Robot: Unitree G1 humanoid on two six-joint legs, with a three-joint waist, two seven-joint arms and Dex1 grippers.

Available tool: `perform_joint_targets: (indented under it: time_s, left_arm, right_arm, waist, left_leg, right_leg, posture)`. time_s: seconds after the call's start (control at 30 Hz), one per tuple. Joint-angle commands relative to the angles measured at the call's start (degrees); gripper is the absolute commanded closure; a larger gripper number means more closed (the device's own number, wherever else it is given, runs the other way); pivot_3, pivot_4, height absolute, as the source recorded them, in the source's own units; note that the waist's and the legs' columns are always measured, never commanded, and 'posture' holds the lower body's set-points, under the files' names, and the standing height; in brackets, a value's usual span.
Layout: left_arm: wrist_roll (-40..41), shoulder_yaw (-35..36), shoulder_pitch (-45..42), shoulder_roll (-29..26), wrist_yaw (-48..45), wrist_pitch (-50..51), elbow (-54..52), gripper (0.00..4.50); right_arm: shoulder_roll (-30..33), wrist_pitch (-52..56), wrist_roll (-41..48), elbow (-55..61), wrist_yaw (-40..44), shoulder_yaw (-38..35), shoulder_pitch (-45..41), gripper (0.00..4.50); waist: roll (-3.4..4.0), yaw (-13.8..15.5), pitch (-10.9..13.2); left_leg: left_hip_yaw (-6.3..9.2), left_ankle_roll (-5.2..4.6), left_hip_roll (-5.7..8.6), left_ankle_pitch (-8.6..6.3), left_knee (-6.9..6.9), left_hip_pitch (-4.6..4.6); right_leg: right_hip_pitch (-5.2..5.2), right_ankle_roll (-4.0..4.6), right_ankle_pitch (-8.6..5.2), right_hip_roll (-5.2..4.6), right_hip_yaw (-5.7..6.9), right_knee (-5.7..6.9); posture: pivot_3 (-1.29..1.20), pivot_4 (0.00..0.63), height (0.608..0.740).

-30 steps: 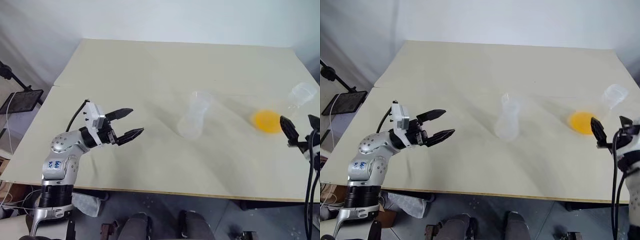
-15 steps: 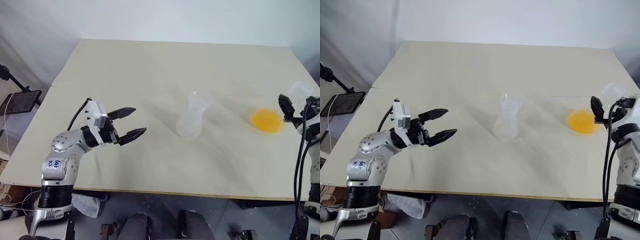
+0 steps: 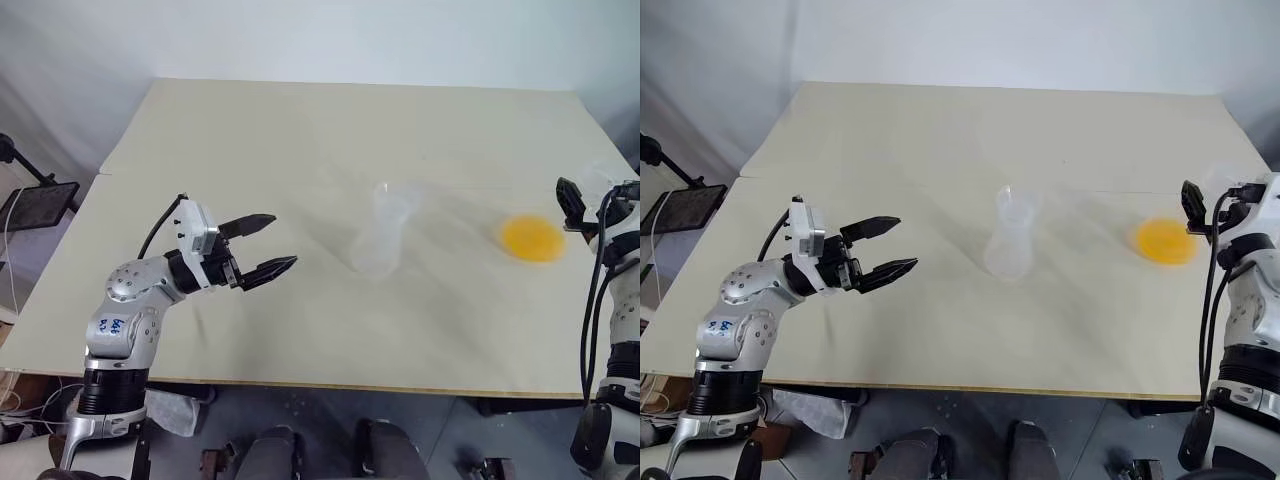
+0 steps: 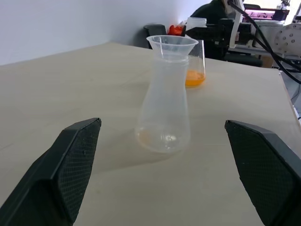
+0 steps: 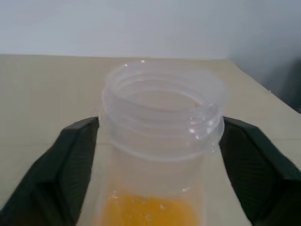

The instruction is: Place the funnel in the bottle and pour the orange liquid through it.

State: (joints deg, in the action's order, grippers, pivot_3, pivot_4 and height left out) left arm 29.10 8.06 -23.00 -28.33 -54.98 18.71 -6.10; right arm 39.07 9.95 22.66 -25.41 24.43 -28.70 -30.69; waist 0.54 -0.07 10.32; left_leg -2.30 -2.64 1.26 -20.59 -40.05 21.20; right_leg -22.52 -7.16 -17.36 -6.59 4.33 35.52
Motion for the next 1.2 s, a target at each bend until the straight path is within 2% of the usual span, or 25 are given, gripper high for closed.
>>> perform_joint_targets:
  time_s: [0.03, 0.5, 0.6, 0.67, 0.7, 0.93, 1.07, 1.2]
  left_arm:
    - [1.2, 0.4, -1.0, -0.8, 0.0, -0.6, -1.8, 0.0]
    - [0.9, 0.5, -1.5, -0.5, 0.1, -1.3, -1.0, 0.0]
    - [0.9, 0.6, -1.5, -0.4, 0.1, -1.4, -1.0, 0.0]
    - [0.9, 0.6, -1.4, -0.4, 0.1, -1.4, -1.0, 0.0]
    - [0.9, 0.6, -1.4, -0.4, 0.2, -1.5, -1.0, 0.0]
    - [0.9, 0.8, -1.1, -0.6, 0.1, -1.7, -0.8, 0.0]
    - [0.8, 0.8, -1.2, -0.6, 0.0, -1.9, -0.6, 0.0]
    - [0.8, 0.8, -1.3, -0.7, 0.0, -2.0, -0.2, 0.0]
  right_arm:
    - [1.0, -1.3, 0.1, 1.6, -0.6, -1.2, -0.2, 0.91]
    - [-0.2, -1.4, 1.2, 4.4, -1.0, -1.8, 1.7, 0.91]
    - [-0.5, -1.7, 1.6, 4.3, -0.7, -1.7, 1.4, 1.44]
    - [-0.5, -1.7, 1.6, 4.3, -0.8, -1.7, 1.3, 2.06]
    - [-0.6, -2.0, 1.7, 4.4, -0.6, -1.7, 1.3, 2.11]
    - [-1.0, -2.4, 2.3, 5.9, -0.8, -2.1, 1.6, 2.11]
    - [-1.8, -1.8, 4.7, 10.3, -0.2, -1.9, -0.1, 2.11]
    - [-0.2, 6.9, 3.0, 20.2, -1.0, 4.9, -1.4, 2.11]
  waist:
    - [0.0, 0.0, 0.0]
    - [0.01, 0.0, 0.0]
    - [0.01, 0.0, 0.0]
    - [0.01, 0.0, 0.0]
    - [0.01, 0.0, 0.0]
    - [0.03, 0.0, 0.0]
    - [0.2, 0.0, 0.1]
    - [0.36, -0.2, 0.2]
  left_leg:
    - [0.0, 0.01, -0.01, 0.0, 0.0, 0.0]
    - [0.01, 0.02, -0.02, 0.01, 0.01, 0.0]
    - [0.01, 0.02, -0.02, 0.01, 0.01, 0.0]
    - [0.01, 0.02, -0.02, 0.01, 0.01, 0.0]
    - [0.01, 0.02, -0.02, 0.01, 0.01, 0.0]
    - [0.01, 0.02, -0.03, 0.01, 0.02, 0.0]
    - [0.0, 0.02, -0.02, 0.01, 0.02, 0.02]
    - [0.0, 0.04, -0.04, 0.02, 0.02, 0.03]
  right_leg:
    - [0.0, 0.0, 0.0, 0.0, 0.0, 0.0]
    - [0.0, 0.0, 0.0, -0.01, -0.01, -0.02]
    - [0.0, 0.0, 0.0, -0.02, 0.0, -0.02]
    - [0.0, 0.0, 0.0, -0.02, -0.01, -0.03]
    - [0.0, 0.0, 0.0, -0.02, 0.0, -0.03]
    - [0.0, 0.0, 0.0, -0.02, -0.01, -0.04]
    - [0.0, 0.0, 0.0, -0.04, -0.01, -0.06]
    - [-0.04, 0.0, 0.0, -0.04, -0.02, -0.05]
  posture:
    - [0.0, 0.15, 0.74]
    - [0.0, 0.15, 0.74]
    - [0.0, 0.15, 0.74]
    - [0.0, 0.15, 0.74]
    - [0.0, 0.15, 0.74]
    - [0.0, 0.15, 0.74]
    - [0.0, 0.15, 0.74]
    - [0.0, 0.15, 0.74]
